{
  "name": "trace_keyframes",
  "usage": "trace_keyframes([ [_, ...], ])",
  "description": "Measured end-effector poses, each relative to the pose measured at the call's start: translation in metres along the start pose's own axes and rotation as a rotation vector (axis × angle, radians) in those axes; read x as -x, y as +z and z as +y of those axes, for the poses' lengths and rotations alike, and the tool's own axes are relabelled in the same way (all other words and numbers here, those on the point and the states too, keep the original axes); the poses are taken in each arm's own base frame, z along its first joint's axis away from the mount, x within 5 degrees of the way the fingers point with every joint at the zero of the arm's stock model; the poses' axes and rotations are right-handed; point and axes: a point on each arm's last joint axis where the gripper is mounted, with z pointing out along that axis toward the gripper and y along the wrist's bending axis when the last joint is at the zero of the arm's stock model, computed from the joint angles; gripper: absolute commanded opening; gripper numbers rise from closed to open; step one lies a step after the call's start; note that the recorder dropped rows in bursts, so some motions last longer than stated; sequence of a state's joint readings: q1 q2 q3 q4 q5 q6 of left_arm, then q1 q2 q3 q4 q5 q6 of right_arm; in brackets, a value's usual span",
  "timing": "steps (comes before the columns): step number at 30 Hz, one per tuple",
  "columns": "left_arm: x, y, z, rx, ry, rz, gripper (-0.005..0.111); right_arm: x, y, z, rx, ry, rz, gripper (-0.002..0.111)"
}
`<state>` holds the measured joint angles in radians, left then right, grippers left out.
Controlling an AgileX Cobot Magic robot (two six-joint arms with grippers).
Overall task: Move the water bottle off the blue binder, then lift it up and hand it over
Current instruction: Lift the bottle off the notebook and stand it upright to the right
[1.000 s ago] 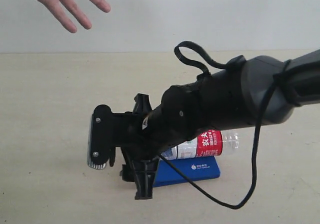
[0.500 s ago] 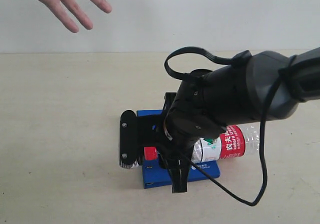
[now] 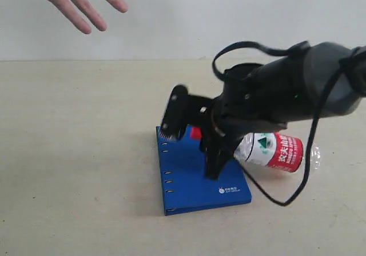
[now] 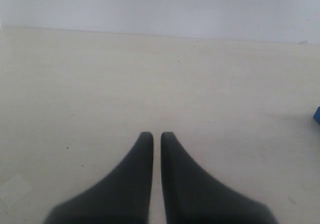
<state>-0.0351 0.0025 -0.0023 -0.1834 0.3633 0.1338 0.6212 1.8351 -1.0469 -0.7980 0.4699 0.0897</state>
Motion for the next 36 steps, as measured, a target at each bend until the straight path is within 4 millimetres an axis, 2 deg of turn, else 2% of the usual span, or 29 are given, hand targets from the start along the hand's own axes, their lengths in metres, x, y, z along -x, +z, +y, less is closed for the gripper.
trace_keyframes([
  [4, 0.000, 0.000, 0.000, 0.000, 0.000, 0.000, 0.005, -0.022, -0.013, -0.052, -0.141, 0.310, -0.087, 0.000],
  [9, 0.000, 0.000, 0.000, 0.000, 0.000, 0.000, 0.005, -0.069, -0.042, -0.113, -0.306, 0.581, -0.159, 0.000],
  [12, 0.000, 0.000, 0.000, 0.000, 0.000, 0.000, 0.005, -0.098, -0.058, -0.139, -0.376, 0.708, -0.187, 0.000],
  [15, 0.000, 0.000, 0.000, 0.000, 0.000, 0.000, 0.005, -0.127, -0.064, -0.155, -0.426, 0.843, -0.178, 0.000],
  [19, 0.000, 0.000, 0.000, 0.000, 0.000, 0.000, 0.005, -0.164, -0.061, -0.162, -0.441, 1.025, -0.149, 0.000],
  [22, 0.000, 0.000, 0.000, 0.000, 0.000, 0.000, 0.005, -0.176, -0.057, -0.160, -0.406, 1.077, -0.209, 0.000],
  [29, 0.000, 0.000, 0.000, 0.000, 0.000, 0.000, 0.005, -0.168, -0.057, -0.160, -0.309, 1.065, -0.435, 0.000],
  [36, 0.000, 0.000, 0.000, 0.000, 0.000, 0.000, 0.005, -0.169, -0.035, -0.155, -0.250, 1.071, -0.423, 0.002],
])
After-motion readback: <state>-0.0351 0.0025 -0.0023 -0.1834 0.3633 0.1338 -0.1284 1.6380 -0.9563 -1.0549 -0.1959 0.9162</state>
